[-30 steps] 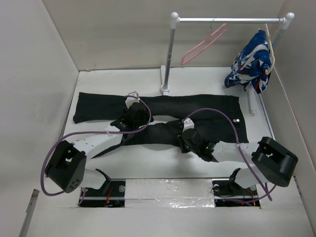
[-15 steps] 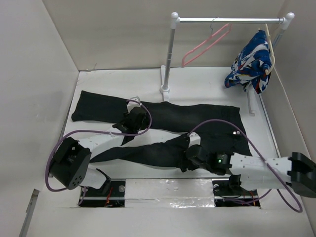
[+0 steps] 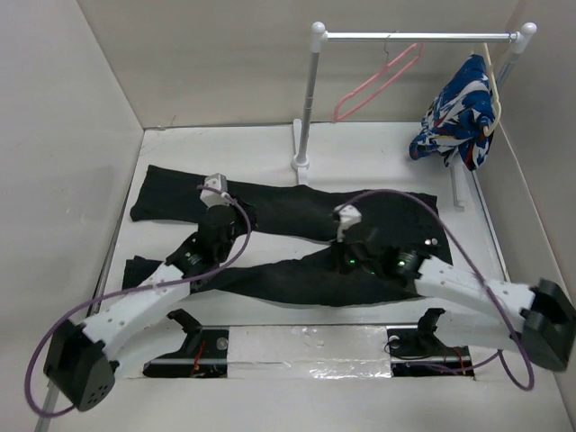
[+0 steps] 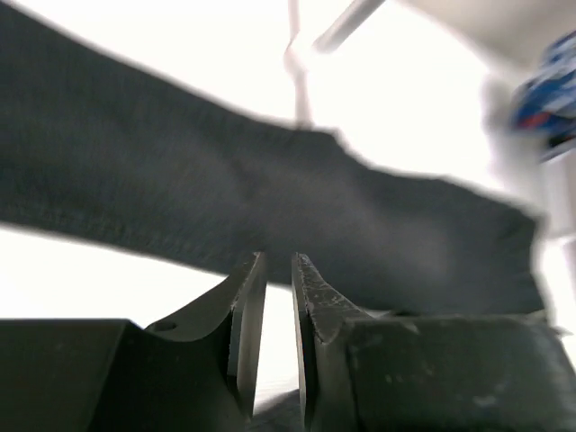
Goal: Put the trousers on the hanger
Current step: Flatten out the trousers at the center of the board.
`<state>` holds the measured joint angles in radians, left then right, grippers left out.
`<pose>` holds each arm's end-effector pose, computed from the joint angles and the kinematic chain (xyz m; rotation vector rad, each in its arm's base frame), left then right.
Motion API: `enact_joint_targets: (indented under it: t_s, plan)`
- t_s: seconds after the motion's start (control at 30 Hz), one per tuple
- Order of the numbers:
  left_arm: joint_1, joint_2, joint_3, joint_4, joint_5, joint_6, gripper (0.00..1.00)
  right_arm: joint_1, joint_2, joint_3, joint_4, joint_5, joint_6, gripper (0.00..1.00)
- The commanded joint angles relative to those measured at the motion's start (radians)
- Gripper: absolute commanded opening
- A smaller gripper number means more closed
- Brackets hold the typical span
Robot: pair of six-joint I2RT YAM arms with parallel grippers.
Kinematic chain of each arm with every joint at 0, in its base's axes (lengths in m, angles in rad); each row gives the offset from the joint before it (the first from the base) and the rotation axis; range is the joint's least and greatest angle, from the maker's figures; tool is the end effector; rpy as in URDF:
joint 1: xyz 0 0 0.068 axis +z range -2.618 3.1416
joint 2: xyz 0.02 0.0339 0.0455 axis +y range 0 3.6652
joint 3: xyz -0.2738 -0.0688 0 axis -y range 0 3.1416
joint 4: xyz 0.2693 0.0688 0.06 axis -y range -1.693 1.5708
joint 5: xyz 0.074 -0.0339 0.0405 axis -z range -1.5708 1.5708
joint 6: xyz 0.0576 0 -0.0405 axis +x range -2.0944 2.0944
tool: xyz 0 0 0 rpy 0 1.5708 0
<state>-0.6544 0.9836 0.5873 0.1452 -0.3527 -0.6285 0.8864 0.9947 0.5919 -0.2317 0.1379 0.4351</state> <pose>0.2215 -0.1449 0.2610 -0.2291 1.8316 -0.5878 0.1627 0.1869 0.2151 -0.4286 2.2198 0.5779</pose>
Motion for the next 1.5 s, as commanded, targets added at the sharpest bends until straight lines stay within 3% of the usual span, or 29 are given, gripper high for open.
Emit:
enact_joint_targets:
  t_s: [0.0,0.1,0.13,0.4,0.6,0.77,0.97,1.1,1.2,1.23,1.3,1.33,1.4,1.47]
  plan:
    - [-0.004,-0.126,-0.001,-0.036,-0.04,-0.048,0.15,0.129,0.201,0.196,0.127,-0.048,-0.122,0.1]
    - [-0.004,-0.242,0.038,-0.068,-0.008,-0.059,0.17,0.161,0.404,0.339,0.213,-0.101,-0.163,0.27]
    - [-0.004,-0.287,0.089,-0.09,-0.009,-0.054,0.19,0.161,0.451,0.368,0.291,-0.127,-0.17,0.38]
    - [-0.004,-0.437,0.314,-0.142,0.116,0.028,0.33,0.227,0.935,0.771,0.425,-0.268,-0.203,0.49]
    - [-0.004,-0.577,0.457,-0.292,0.081,0.101,0.38,0.293,1.214,1.136,0.361,-0.293,-0.259,0.83]
    - [-0.004,-0.677,0.488,-0.34,0.058,0.128,0.44,0.327,1.444,1.477,0.235,-0.342,-0.292,0.95]
    - [-0.004,-0.657,0.487,-0.403,0.072,0.15,0.46,0.336,1.624,1.726,0.095,-0.38,-0.292,0.96]
    - [-0.013,-0.666,0.454,-0.389,0.08,0.156,0.46,0.336,1.638,1.741,0.121,-0.374,-0.276,0.87]
    - [-0.013,-0.665,0.431,-0.391,0.078,0.15,0.46,0.327,1.647,1.757,0.106,-0.391,-0.26,0.68]
    - [-0.013,-0.668,0.422,-0.388,0.075,0.15,0.46,0.327,1.644,1.754,0.111,-0.391,-0.256,0.52]
    - [-0.013,-0.665,0.416,-0.394,0.061,0.15,0.46,0.327,1.642,1.743,0.112,-0.394,-0.254,0.36]
    - [-0.013,-0.665,0.417,-0.401,0.055,0.15,0.46,0.318,1.639,1.738,0.117,-0.394,-0.251,0.21]
    - [-0.013,-0.674,0.401,-0.41,0.032,0.139,0.46,0.318,1.609,1.682,0.17,-0.408,-0.239,0.03]
    - [-0.013,-0.681,0.385,-0.414,0.012,0.133,0.46,0.309,1.558,1.599,0.248,-0.408,-0.23,0.0]
